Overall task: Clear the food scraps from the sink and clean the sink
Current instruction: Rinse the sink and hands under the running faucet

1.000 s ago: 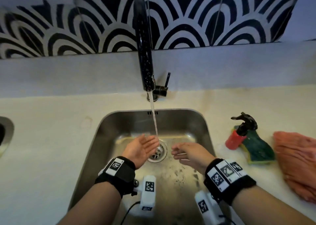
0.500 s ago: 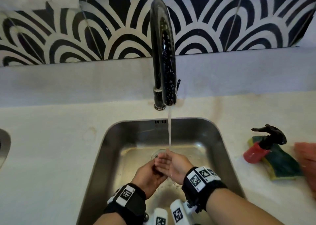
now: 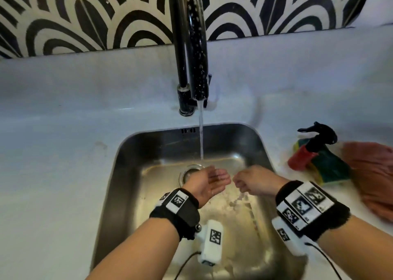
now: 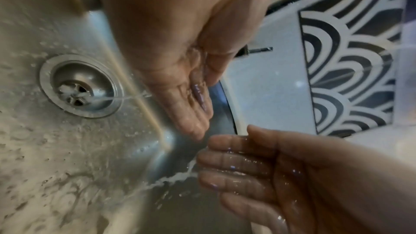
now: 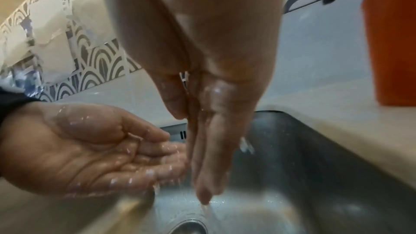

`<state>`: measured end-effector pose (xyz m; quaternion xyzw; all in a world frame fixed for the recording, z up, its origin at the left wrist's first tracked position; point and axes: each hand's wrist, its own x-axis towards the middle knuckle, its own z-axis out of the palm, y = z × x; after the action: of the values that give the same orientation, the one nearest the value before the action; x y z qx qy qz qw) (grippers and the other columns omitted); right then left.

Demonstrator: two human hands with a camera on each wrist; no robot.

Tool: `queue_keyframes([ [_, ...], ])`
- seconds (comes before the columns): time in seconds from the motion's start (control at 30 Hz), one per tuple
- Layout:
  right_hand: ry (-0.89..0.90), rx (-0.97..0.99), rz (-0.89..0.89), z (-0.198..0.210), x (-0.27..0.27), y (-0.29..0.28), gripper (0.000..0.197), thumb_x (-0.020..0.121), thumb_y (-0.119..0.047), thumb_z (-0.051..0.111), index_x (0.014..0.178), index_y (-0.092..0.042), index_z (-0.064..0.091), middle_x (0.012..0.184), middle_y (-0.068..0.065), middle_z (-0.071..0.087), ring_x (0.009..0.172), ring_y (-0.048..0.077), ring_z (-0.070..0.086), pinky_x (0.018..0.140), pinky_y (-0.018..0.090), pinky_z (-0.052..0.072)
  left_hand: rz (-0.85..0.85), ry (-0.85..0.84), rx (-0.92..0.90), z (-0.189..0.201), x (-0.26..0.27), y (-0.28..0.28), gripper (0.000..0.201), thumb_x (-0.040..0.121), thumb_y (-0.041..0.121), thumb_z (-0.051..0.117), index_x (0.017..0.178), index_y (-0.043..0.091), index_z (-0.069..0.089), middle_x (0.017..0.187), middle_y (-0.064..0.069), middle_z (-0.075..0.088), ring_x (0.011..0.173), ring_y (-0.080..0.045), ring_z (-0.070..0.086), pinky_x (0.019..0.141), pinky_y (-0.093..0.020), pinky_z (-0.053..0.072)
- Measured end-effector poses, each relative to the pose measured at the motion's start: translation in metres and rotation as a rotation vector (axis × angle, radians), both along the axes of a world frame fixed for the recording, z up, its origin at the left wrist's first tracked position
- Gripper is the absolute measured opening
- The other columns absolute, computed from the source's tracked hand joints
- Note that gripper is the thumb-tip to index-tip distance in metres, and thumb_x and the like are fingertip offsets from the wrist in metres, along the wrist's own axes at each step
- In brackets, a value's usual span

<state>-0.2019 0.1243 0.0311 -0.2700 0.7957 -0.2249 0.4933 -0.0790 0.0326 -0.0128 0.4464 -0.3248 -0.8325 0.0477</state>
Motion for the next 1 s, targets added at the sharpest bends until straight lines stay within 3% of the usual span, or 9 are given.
queue_keyframes([
  [0.07, 0.079, 0.003, 0.041, -0.002, -0.008, 0.012, 0.033, 0.097, -0.017, 0.041, 0.109, 0.004, 0.064, 0.104, 0.018, 0.065, 0.092, 0.028, 0.06, 0.091, 0.04, 0.048, -0.132, -0.04, -0.023, -0.002, -0.005, 0.013, 0.035, 0.101, 0.029, 0.036, 0.095, 0.008, 0.063, 0.092, -0.007, 0.066, 0.083, -0.018, 0.065, 0.072, -0.026, 0.045],
  [0.13, 0.152, 0.014, 0.064, 0.004, -0.009, 0.021, 0.034, 0.099, -0.025, 0.041, 0.104, -0.001, 0.066, 0.1, 0.012, 0.064, 0.1, 0.029, 0.06, 0.095, 0.038, 0.046, -0.212, -0.086, -0.06, -0.006, -0.005, 0.022, 0.029, 0.099, 0.029, 0.041, 0.091, 0.011, 0.063, 0.09, -0.005, 0.066, 0.077, -0.015, 0.064, 0.062, -0.024, 0.039],
  [0.23, 0.179, -0.053, 0.063, 0.006, -0.013, 0.032, 0.039, 0.097, -0.034, 0.046, 0.102, -0.001, 0.067, 0.104, 0.014, 0.067, 0.1, 0.027, 0.063, 0.097, 0.038, 0.046, -0.07, -0.101, -0.066, -0.013, 0.003, 0.018, 0.03, 0.1, 0.027, 0.038, 0.091, 0.01, 0.061, 0.088, -0.005, 0.064, 0.077, -0.016, 0.062, 0.059, -0.024, 0.038],
  [0.33, 0.043, -0.129, -0.044, 0.008, -0.015, 0.04, 0.033, 0.096, -0.03, 0.05, 0.105, -0.005, 0.068, 0.105, 0.013, 0.068, 0.087, 0.02, 0.063, 0.086, 0.029, 0.049, 0.184, -0.002, 0.027, -0.014, 0.016, 0.002, 0.04, 0.102, 0.029, 0.032, 0.092, 0.003, 0.061, 0.095, -0.011, 0.065, 0.088, -0.022, 0.063, 0.077, -0.031, 0.048],
  [0.43, -0.003, -0.171, -0.096, 0.003, -0.016, 0.048, 0.029, 0.097, -0.027, 0.05, 0.104, -0.007, 0.068, 0.101, 0.009, 0.069, 0.082, 0.015, 0.063, 0.071, 0.019, 0.049, 0.328, 0.077, 0.074, -0.013, 0.022, -0.012, 0.043, 0.103, 0.029, 0.031, 0.095, -0.001, 0.06, 0.102, -0.015, 0.064, 0.091, -0.023, 0.063, 0.086, -0.032, 0.048],
  [0.57, -0.073, -0.177, -0.142, -0.004, -0.015, 0.056, 0.026, 0.097, -0.023, 0.051, 0.104, -0.005, 0.068, 0.096, 0.008, 0.07, 0.076, 0.013, 0.064, 0.058, 0.01, 0.047, 0.231, 0.088, 0.078, -0.009, 0.01, -0.014, 0.04, 0.102, 0.03, 0.034, 0.098, 0.001, 0.061, 0.093, -0.012, 0.07, 0.083, -0.02, 0.069, 0.074, -0.026, 0.055],
  [0.67, -0.105, -0.192, -0.165, -0.006, -0.017, 0.062, 0.024, 0.096, -0.023, 0.052, 0.1, -0.006, 0.069, 0.097, 0.01, 0.071, 0.077, 0.015, 0.065, 0.063, 0.013, 0.048, 0.09, 0.076, 0.065, -0.004, -0.002, -0.005, 0.04, 0.101, 0.031, 0.037, 0.095, 0.002, 0.064, 0.081, -0.009, 0.074, 0.072, -0.016, 0.073, 0.062, -0.022, 0.057],
  [0.77, -0.095, -0.208, -0.196, -0.005, -0.021, 0.067, 0.023, 0.096, -0.022, 0.052, 0.099, -0.007, 0.069, 0.096, 0.011, 0.071, 0.078, 0.016, 0.066, 0.059, 0.01, 0.048, 0.024, 0.083, 0.061, 0.001, -0.01, 0.003, 0.041, 0.101, 0.031, 0.038, 0.094, 0.002, 0.066, 0.082, -0.009, 0.074, 0.073, -0.016, 0.073, 0.062, -0.022, 0.058],
  [1.0, -0.104, -0.223, -0.235, -0.003, -0.025, 0.075, 0.025, 0.097, -0.023, 0.051, 0.099, -0.005, 0.069, 0.094, 0.01, 0.071, 0.077, 0.014, 0.066, 0.052, 0.007, 0.045, 0.269, 0.168, 0.164, -0.006, 0.0, -0.011, 0.046, 0.103, 0.03, 0.03, 0.1, -0.001, 0.063, 0.086, -0.014, 0.074, 0.074, -0.021, 0.073, 0.065, -0.026, 0.058],
])
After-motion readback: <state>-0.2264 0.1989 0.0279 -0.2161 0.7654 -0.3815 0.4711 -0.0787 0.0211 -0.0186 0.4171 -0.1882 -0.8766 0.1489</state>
